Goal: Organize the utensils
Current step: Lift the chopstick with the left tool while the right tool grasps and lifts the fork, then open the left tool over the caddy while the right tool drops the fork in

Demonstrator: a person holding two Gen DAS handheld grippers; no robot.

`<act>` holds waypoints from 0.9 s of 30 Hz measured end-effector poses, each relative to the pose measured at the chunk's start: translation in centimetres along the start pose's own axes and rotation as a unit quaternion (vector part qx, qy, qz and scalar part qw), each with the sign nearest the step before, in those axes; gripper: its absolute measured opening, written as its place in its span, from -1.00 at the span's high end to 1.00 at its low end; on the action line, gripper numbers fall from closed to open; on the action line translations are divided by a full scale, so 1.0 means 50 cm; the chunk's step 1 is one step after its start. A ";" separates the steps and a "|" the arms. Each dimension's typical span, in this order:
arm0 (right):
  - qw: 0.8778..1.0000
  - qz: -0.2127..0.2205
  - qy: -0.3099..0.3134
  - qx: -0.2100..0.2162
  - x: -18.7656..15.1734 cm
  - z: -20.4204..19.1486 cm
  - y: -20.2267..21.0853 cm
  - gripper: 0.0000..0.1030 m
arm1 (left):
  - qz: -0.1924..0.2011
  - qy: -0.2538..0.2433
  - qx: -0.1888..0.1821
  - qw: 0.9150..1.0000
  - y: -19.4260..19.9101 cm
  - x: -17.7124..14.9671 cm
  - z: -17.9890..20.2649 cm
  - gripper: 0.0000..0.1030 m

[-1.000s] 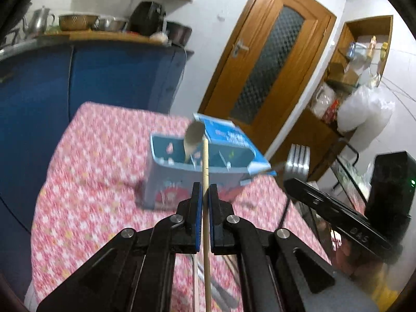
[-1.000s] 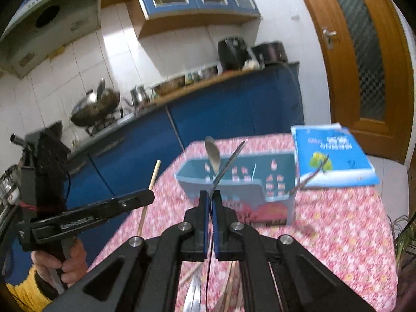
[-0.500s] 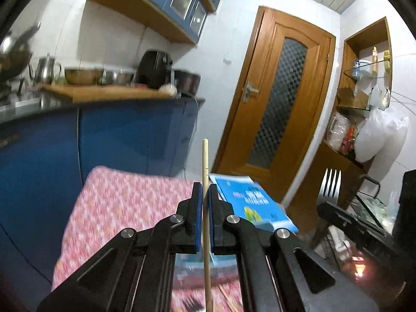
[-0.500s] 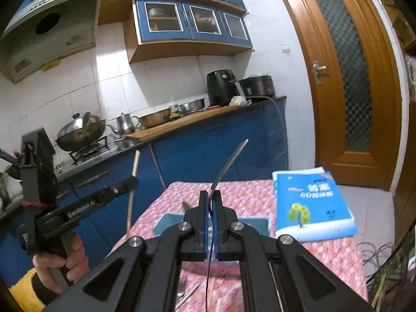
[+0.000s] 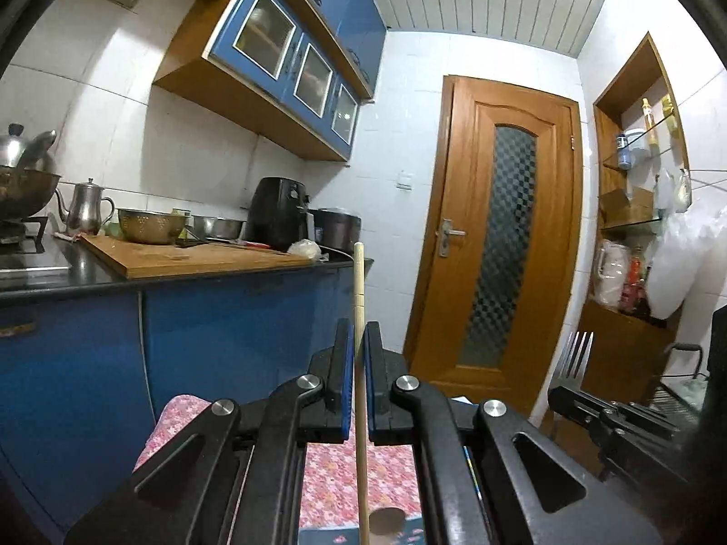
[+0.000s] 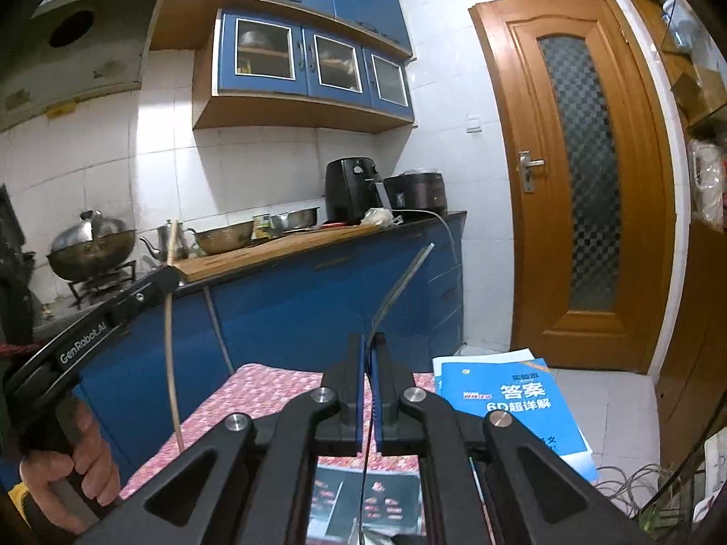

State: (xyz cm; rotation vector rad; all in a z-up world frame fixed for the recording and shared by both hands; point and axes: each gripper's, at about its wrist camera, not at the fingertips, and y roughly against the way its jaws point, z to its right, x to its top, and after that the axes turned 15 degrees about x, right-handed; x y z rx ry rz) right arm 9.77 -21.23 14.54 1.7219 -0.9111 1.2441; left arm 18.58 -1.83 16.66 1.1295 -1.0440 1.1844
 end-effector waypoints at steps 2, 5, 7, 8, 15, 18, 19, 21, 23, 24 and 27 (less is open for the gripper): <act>1.000 -0.006 0.007 -0.004 -0.014 0.000 -0.020 0.93 | -0.001 0.002 0.005 1.000 -0.012 -0.019 -0.002 0.96; 1.000 -0.020 0.005 0.002 -0.031 0.003 -0.044 0.93 | -0.012 -0.005 0.014 1.000 -0.033 -0.059 -0.006 0.96; 1.000 -0.031 0.003 0.004 -0.041 0.004 -0.057 0.93 | -0.023 -0.006 0.016 1.000 -0.045 -0.080 -0.008 0.96; 0.999 -0.035 0.005 0.004 -0.047 0.004 -0.063 0.93 | -0.024 -0.009 0.020 0.999 -0.047 -0.093 -0.011 0.96; 0.998 -0.060 0.020 0.001 -0.083 0.001 -0.089 0.92 | -0.020 -0.020 0.035 0.999 -0.047 -0.152 -0.018 0.96; 0.997 -0.068 0.021 0.004 -0.092 0.000 -0.098 0.92 | -0.013 -0.023 0.043 0.999 -0.044 -0.164 -0.019 0.96; 0.997 -0.071 0.023 0.005 -0.095 -0.002 -0.099 0.93 | -0.010 -0.022 0.045 0.999 -0.041 -0.168 -0.019 0.96; 0.997 -0.077 0.025 0.009 -0.102 -0.004 -0.102 0.92 | -0.008 -0.020 0.047 0.999 -0.039 -0.172 -0.020 0.95; 0.996 -0.086 0.025 0.014 -0.108 -0.006 -0.104 0.92 | -0.004 -0.023 0.055 0.998 -0.035 -0.179 -0.020 0.95; 0.996 -0.090 0.025 0.017 -0.111 -0.007 -0.105 0.92 | -0.002 -0.027 0.059 0.998 -0.033 -0.182 -0.019 0.95; 0.995 -0.097 0.020 0.022 -0.118 -0.006 -0.106 0.92 | -0.009 -0.037 0.062 0.997 -0.032 -0.189 -0.016 0.95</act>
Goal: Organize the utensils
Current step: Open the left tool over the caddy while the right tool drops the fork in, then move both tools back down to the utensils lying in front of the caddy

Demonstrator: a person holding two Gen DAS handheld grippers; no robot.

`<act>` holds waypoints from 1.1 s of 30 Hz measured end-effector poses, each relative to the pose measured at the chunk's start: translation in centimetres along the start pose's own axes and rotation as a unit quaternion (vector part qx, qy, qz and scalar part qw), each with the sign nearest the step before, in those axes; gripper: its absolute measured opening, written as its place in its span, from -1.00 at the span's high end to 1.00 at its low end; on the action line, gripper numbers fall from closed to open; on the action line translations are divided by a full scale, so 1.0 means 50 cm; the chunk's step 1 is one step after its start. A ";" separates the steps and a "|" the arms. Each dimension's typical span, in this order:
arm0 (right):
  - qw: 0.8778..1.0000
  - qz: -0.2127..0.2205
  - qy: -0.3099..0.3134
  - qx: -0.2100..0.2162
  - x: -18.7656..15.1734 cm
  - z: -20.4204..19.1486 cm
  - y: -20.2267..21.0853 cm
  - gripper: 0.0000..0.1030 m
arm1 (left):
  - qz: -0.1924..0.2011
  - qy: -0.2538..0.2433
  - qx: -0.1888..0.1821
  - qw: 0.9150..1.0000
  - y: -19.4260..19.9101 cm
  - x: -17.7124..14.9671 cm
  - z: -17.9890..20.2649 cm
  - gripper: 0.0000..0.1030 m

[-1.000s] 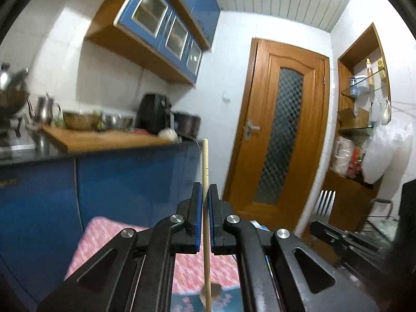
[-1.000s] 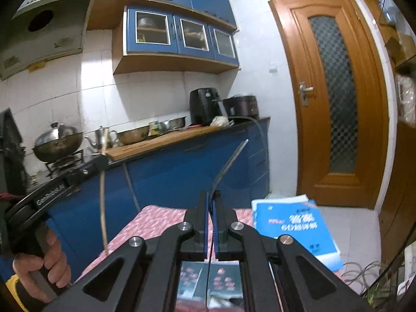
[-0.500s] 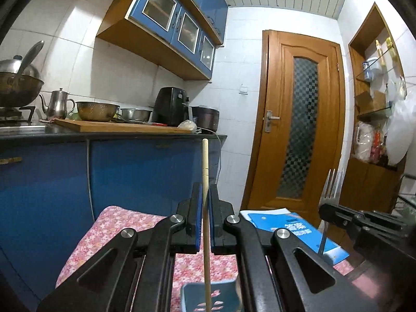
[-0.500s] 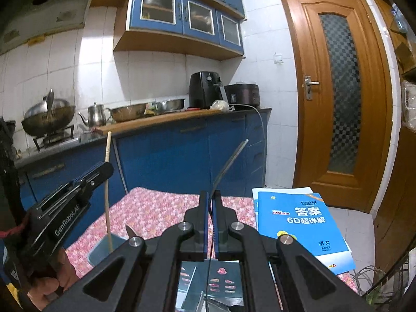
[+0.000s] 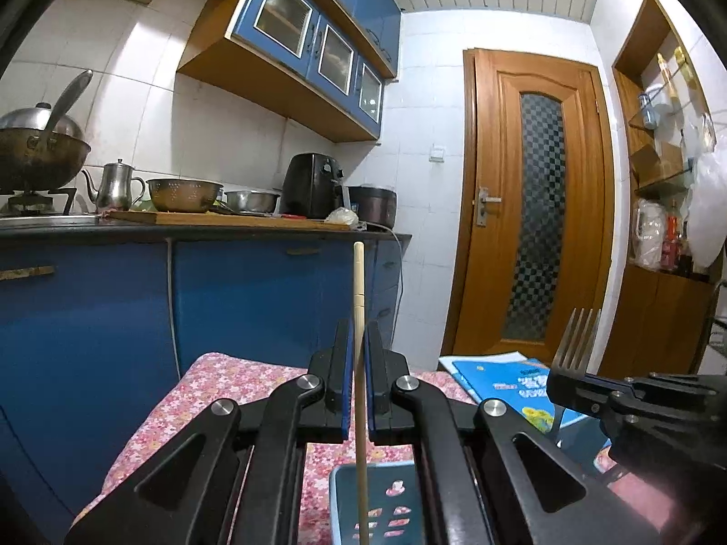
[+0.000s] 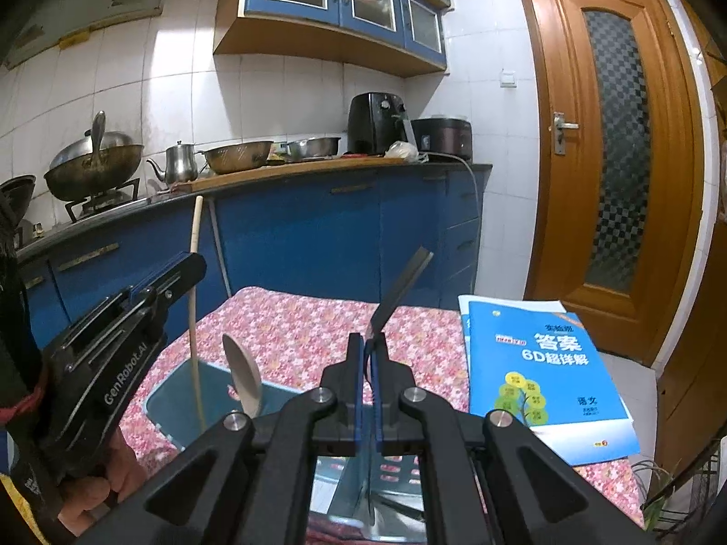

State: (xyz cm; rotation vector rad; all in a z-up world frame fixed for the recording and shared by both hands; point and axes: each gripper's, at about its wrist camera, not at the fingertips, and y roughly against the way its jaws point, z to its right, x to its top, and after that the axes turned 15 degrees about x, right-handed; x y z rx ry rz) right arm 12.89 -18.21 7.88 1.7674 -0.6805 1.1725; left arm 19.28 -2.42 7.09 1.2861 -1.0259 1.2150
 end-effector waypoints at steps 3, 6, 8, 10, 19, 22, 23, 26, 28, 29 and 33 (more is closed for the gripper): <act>1.000 -0.005 -0.006 0.005 -0.005 0.003 -0.001 0.92 | -0.009 -0.007 0.004 1.000 0.001 -0.002 0.001 0.95; 1.000 -0.011 -0.012 0.012 -0.010 0.004 -0.002 0.92 | -0.033 -0.006 0.001 0.999 -0.005 -0.004 -0.005 0.95; 1.000 -0.015 -0.016 0.016 -0.012 0.004 -0.004 0.92 | -0.046 -0.007 0.000 0.999 -0.007 -0.008 -0.010 0.95; 1.000 -0.013 -0.016 0.016 -0.014 0.002 -0.002 0.92 | -0.052 -0.009 -0.001 0.999 -0.004 -0.012 -0.015 0.96; 1.000 0.004 -0.011 0.018 -0.006 -0.014 0.023 0.59 | -0.088 -0.011 -0.031 0.996 0.012 -0.018 -0.017 0.58; 1.000 0.015 -0.014 0.018 -0.002 -0.019 0.038 0.27 | -0.090 -0.005 -0.042 0.995 0.024 -0.013 -0.021 0.27; 1.000 0.018 -0.016 0.020 -0.001 -0.021 0.043 0.27 | -0.092 -0.003 -0.044 0.995 0.030 -0.010 -0.021 0.25; 0.999 0.022 -0.018 0.022 -0.001 -0.027 0.056 0.27 | -0.103 0.000 -0.048 0.994 0.042 -0.002 -0.027 0.25; 0.999 0.026 -0.020 0.025 -0.001 -0.031 0.066 0.26 | -0.111 0.003 -0.050 0.993 0.053 0.002 -0.032 0.24; 0.999 0.029 -0.021 0.027 -0.001 -0.034 0.073 0.26 | -0.113 0.003 -0.050 0.992 0.058 0.004 -0.034 0.24; 0.998 0.042 -0.026 0.032 -0.001 -0.040 0.099 0.24 | -0.123 -0.003 -0.053 0.991 0.086 0.011 -0.041 0.23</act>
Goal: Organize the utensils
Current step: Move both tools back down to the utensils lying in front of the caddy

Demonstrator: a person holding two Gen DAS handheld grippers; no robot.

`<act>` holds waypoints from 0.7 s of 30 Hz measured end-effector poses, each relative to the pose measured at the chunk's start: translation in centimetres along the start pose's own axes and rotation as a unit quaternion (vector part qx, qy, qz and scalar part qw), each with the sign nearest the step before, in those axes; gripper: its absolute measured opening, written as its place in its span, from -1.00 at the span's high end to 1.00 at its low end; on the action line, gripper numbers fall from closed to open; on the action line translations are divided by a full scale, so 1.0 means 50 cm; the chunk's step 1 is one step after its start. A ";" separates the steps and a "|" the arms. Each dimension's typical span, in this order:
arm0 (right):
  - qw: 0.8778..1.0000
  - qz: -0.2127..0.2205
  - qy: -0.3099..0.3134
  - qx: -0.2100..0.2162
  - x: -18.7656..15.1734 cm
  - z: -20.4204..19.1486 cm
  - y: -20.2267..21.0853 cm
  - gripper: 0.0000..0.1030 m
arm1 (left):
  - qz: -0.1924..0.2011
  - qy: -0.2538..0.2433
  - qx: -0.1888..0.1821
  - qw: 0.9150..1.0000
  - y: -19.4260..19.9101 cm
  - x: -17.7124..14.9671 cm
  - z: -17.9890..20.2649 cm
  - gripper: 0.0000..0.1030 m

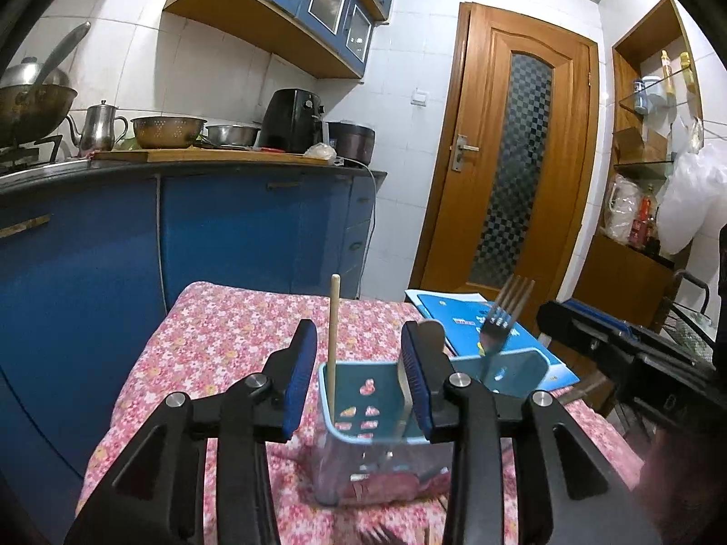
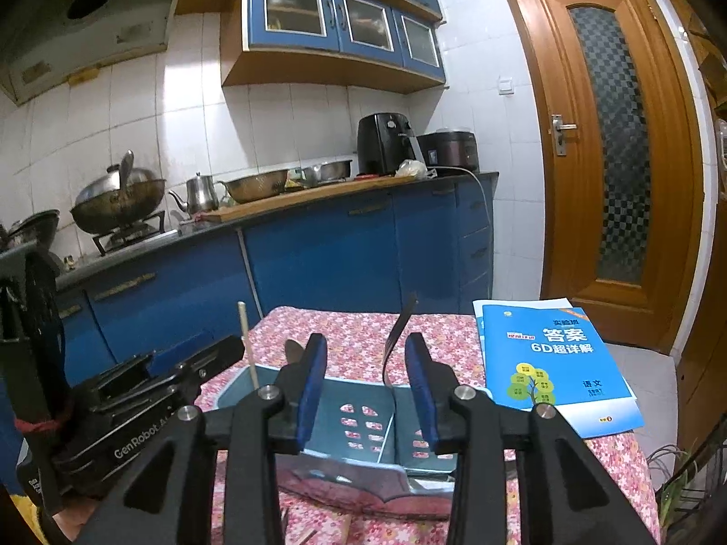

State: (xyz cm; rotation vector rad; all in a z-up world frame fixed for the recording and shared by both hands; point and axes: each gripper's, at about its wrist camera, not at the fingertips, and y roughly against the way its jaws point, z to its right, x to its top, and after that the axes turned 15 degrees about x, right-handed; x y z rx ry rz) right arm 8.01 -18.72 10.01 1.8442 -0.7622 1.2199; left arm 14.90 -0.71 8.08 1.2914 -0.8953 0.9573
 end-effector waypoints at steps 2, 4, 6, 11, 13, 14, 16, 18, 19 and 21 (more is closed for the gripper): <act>1.000 0.005 -0.004 0.002 0.000 -0.003 0.012 0.24 | -0.012 0.001 -0.005 1.000 0.011 0.000 -0.003 0.21; 1.000 0.008 -0.010 0.007 -0.001 -0.008 0.028 0.24 | -0.023 0.004 -0.007 1.000 0.026 0.000 -0.006 0.21; 1.000 0.010 -0.011 0.009 -0.004 -0.015 0.044 0.24 | -0.025 0.004 -0.007 1.000 0.044 -0.002 -0.010 0.21; 1.000 0.006 -0.011 0.012 -0.013 -0.035 0.079 0.24 | -0.035 -0.004 -0.002 0.999 0.084 -0.007 -0.015 0.21; 1.000 0.003 -0.012 0.014 -0.019 -0.042 0.093 0.24 | -0.043 -0.008 0.002 0.999 0.099 -0.011 -0.016 0.21; 1.000 0.000 -0.013 0.014 -0.020 -0.045 0.099 0.24 | -0.048 -0.010 0.003 0.999 0.106 -0.013 -0.017 0.21; 1.000 -0.008 -0.015 0.010 -0.029 -0.051 0.108 0.24 | -0.058 -0.013 0.003 0.998 0.118 -0.021 -0.019 0.21; 1.000 -0.018 -0.019 0.008 -0.040 -0.056 0.116 0.24 | -0.067 -0.019 0.004 0.998 0.129 -0.032 -0.019 0.21; 0.999 -0.024 -0.024 0.008 -0.046 -0.057 0.120 0.24 | -0.072 -0.022 0.004 0.997 0.134 -0.038 -0.019 0.21; 0.999 -0.033 -0.033 0.011 -0.058 -0.055 0.125 0.24 | -0.083 -0.029 0.002 0.996 0.142 -0.050 -0.017 0.21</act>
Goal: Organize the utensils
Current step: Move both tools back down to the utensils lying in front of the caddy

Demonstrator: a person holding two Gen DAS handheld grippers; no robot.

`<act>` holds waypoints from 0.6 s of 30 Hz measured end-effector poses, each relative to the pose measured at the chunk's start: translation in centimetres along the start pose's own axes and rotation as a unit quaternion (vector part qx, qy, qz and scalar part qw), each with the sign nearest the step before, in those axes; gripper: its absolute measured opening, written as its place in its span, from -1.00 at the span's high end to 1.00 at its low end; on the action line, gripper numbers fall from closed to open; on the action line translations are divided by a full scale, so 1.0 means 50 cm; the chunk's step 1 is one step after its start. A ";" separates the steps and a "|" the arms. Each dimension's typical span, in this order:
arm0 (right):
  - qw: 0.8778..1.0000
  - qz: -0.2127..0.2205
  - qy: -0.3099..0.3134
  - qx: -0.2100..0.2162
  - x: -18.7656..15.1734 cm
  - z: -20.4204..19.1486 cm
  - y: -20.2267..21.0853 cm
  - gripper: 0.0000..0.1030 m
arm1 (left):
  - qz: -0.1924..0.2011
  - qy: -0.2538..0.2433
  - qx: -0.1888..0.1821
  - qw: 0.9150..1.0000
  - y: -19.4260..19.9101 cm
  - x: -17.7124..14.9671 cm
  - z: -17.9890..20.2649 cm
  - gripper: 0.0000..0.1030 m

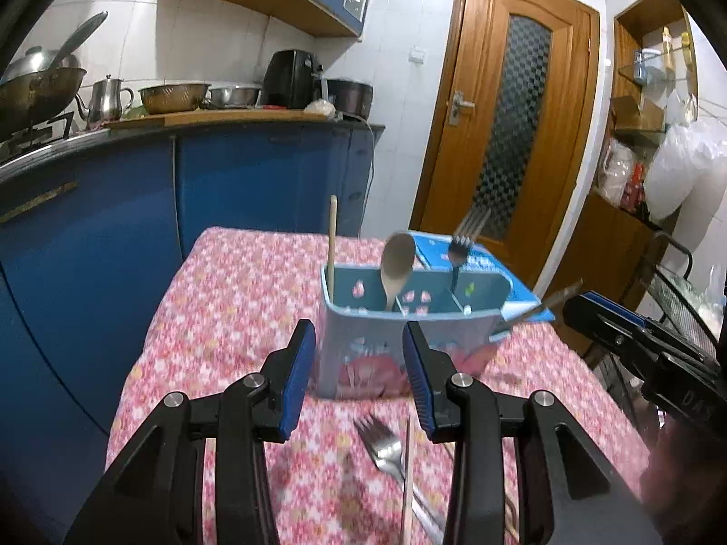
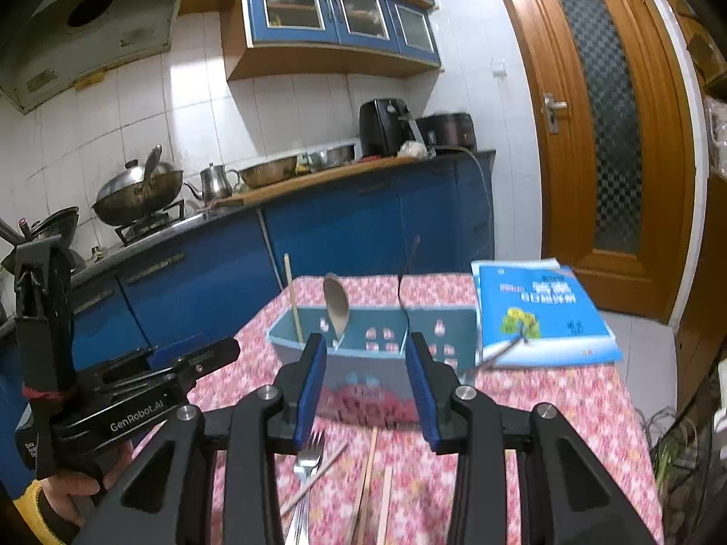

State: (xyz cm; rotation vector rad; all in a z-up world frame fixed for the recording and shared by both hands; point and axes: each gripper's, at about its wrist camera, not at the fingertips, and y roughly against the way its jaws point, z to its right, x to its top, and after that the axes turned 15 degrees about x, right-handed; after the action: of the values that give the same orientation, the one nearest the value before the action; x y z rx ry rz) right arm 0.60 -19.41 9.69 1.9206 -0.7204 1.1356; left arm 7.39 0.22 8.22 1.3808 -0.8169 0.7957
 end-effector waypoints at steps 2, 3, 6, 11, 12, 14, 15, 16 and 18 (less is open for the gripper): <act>1.000 -0.010 -0.013 0.005 -0.011 0.005 0.003 0.24 | -0.010 -0.005 -0.006 1.000 0.002 -0.009 -0.001 0.21; 1.000 -0.015 -0.021 0.010 -0.017 0.009 0.005 0.24 | -0.016 -0.007 -0.009 1.000 0.004 -0.016 -0.002 0.21; 0.999 -0.026 -0.037 0.014 -0.035 0.019 0.011 0.24 | -0.035 -0.007 -0.013 0.999 0.003 -0.032 -0.005 0.21; 0.998 -0.044 -0.051 0.004 -0.067 0.031 0.018 0.24 | -0.071 -0.025 -0.007 0.997 -0.007 -0.059 0.011 0.21; 0.997 -0.049 -0.054 0.004 -0.075 0.035 0.020 0.24 | -0.078 -0.031 -0.007 0.996 -0.008 -0.066 0.015 0.21; 0.997 -0.055 -0.060 0.003 -0.085 0.041 0.022 0.24 | -0.089 -0.039 -0.010 0.995 -0.012 -0.076 0.023 0.21; 0.996 -0.058 -0.064 0.002 -0.092 0.046 0.023 0.24 | -0.096 -0.044 -0.010 0.994 -0.015 -0.083 0.028 0.21; 0.996 -0.060 -0.066 0.001 -0.096 0.048 0.024 0.24 | -0.103 -0.048 -0.011 0.993 -0.018 -0.089 0.033 0.21; 0.995 -0.066 -0.074 -0.003 -0.106 0.058 0.026 0.24 | -0.115 -0.055 -0.011 0.992 -0.025 -0.097 0.041 0.21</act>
State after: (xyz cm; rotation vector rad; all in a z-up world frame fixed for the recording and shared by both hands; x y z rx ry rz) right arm -1.43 -22.10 4.51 2.0309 -0.6642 0.9179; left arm 5.97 -1.89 3.43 1.4777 -0.7335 0.5345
